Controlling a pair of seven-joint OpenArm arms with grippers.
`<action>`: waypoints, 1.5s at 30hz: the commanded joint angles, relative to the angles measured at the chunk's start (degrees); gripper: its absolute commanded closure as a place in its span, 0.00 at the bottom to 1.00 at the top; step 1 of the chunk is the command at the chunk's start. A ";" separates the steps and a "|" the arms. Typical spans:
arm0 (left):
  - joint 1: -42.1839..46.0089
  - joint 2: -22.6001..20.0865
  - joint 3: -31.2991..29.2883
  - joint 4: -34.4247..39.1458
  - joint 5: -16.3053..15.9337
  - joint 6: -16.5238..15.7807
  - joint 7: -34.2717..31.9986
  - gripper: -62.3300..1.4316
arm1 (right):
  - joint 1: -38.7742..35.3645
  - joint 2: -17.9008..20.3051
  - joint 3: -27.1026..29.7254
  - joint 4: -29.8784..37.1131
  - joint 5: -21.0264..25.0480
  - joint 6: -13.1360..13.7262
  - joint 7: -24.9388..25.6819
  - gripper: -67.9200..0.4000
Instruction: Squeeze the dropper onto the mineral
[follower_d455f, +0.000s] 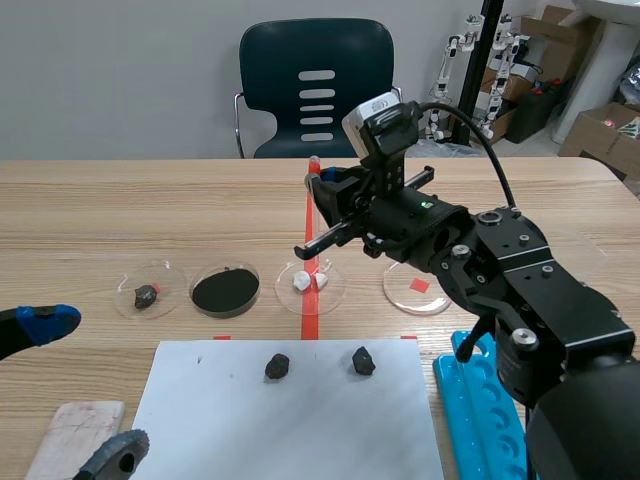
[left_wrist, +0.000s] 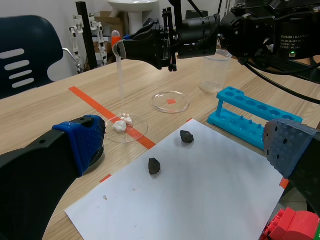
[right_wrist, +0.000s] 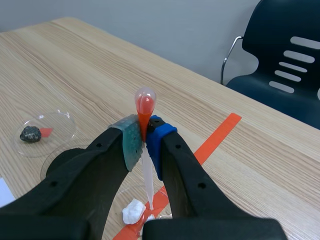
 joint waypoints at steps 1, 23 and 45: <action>-0.02 0.11 -0.22 1.27 -0.81 -0.02 -1.01 0.00 | 0.68 -0.04 -0.33 0.26 0.33 0.22 1.05 0.99; -0.02 0.11 -0.22 1.27 -0.81 -0.02 -1.01 0.00 | 0.68 -0.04 -0.33 0.26 -1.36 0.20 0.66 0.99; -0.02 0.11 -0.22 1.27 -0.81 -0.02 -1.01 0.00 | 0.68 -0.02 -0.33 0.28 -1.27 0.48 2.10 0.99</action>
